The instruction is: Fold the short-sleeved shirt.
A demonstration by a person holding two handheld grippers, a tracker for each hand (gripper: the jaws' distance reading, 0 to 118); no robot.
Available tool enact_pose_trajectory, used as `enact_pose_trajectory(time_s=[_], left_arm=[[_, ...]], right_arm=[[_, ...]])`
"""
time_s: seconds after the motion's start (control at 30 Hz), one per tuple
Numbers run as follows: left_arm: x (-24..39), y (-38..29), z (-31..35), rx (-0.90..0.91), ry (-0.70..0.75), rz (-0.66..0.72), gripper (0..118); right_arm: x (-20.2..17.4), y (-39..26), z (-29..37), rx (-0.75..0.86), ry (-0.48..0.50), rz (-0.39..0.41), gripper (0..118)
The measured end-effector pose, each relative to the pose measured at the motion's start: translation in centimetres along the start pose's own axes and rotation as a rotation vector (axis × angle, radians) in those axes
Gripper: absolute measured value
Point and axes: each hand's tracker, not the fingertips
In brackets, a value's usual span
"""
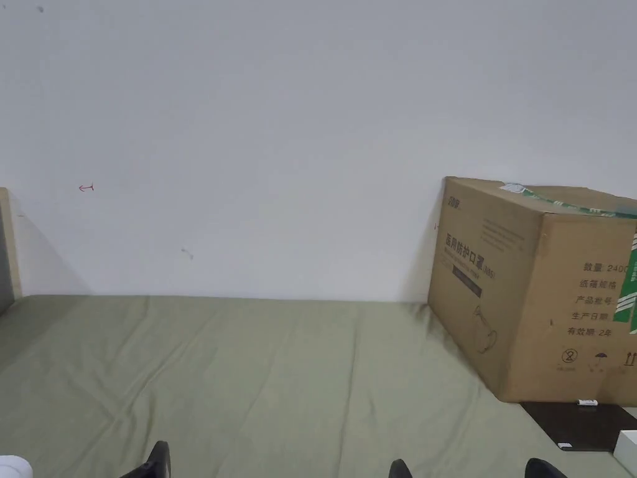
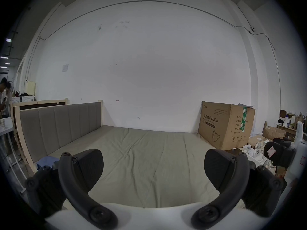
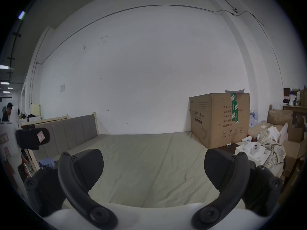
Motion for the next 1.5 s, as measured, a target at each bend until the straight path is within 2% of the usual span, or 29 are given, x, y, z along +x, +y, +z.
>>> enact_pose_trajectory(time_s=[0.1, 0.4, 0.7, 0.9, 1.13, 1.5], left_arm=[[0.0, -0.2, 0.1, -0.019, -0.002, -0.002, 118], [0.0, -0.3, 0.4, -0.035, -0.001, -0.004, 118], [0.3, -0.3, 0.3, -0.055, -0.006, -0.015, 118], [0.3, 0.0, -0.2, -0.059, -0.017, -0.007, 118], [0.4, -0.3, -0.4, -0.08, -0.016, -0.007, 118], [0.6, -0.1, -0.8, -0.084, -0.039, 0.003, 118]], right_arm=[[0.2, -0.1, 0.0, -0.006, 0.018, -0.029, 118], [-0.1, 0.1, 0.2, 0.005, 0.045, -0.019, 118], [-0.1, 0.8, 1.0, 0.029, 0.088, -0.049, 118], [0.3, 1.8, 1.7, 0.054, 0.149, -0.131, 118], [0.0, 2.5, 2.2, 0.076, 0.169, -0.107, 118], [0.6, 2.1, 1.2, 0.011, 0.07, -0.145, 118]])
